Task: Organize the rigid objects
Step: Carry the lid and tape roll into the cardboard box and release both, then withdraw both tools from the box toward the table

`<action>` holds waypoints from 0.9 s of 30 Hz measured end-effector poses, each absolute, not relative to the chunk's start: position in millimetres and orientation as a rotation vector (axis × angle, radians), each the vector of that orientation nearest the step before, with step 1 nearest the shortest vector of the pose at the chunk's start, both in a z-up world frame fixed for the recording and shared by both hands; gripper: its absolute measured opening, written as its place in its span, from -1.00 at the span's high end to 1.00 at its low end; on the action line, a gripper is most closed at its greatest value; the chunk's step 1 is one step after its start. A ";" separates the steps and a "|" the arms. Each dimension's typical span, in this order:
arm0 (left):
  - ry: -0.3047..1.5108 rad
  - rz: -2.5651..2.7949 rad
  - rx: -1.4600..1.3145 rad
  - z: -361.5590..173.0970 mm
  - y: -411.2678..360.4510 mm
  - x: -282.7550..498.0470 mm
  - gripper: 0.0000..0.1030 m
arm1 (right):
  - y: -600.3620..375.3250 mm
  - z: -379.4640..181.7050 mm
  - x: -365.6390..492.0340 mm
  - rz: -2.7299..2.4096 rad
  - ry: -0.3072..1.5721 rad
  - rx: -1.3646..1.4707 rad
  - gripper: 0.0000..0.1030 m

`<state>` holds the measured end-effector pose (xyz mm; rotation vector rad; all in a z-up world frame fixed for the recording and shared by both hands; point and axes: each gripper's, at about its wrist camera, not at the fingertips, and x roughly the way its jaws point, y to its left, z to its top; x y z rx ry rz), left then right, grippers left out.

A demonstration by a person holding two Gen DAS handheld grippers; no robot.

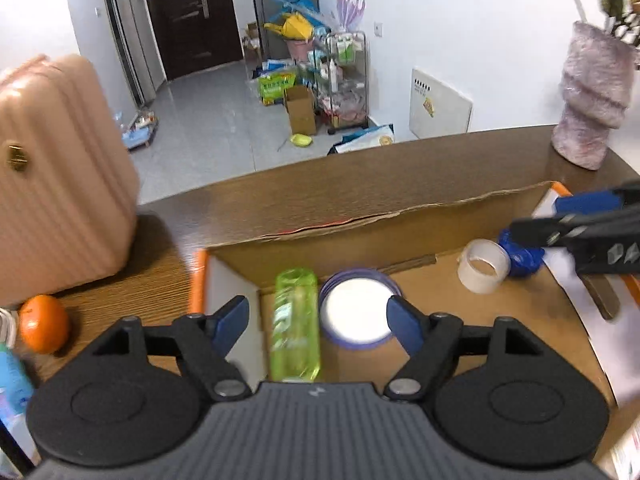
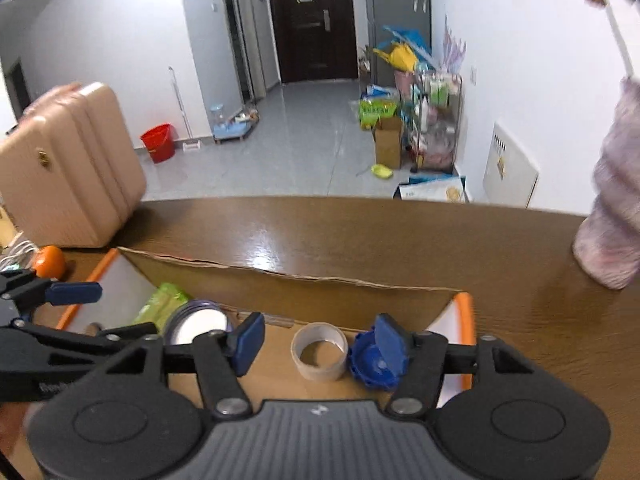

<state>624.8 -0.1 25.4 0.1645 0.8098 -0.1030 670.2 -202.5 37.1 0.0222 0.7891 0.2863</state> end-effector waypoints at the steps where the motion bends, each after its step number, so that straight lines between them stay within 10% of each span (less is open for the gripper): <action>1: 0.796 -0.100 0.168 33.4 3.3 611.4 -0.52 | -206.6 45.0 662.1 0.290 0.779 0.016 -0.23; 14: 0.407 0.018 0.054 115.3 37.9 360.6 -0.66 | -257.8 124.3 434.8 0.313 0.404 -0.142 -0.49; 27: 0.333 -0.001 0.048 24.6 10.4 143.4 -0.94 | -263.6 53.3 228.9 0.312 0.262 -0.073 -0.76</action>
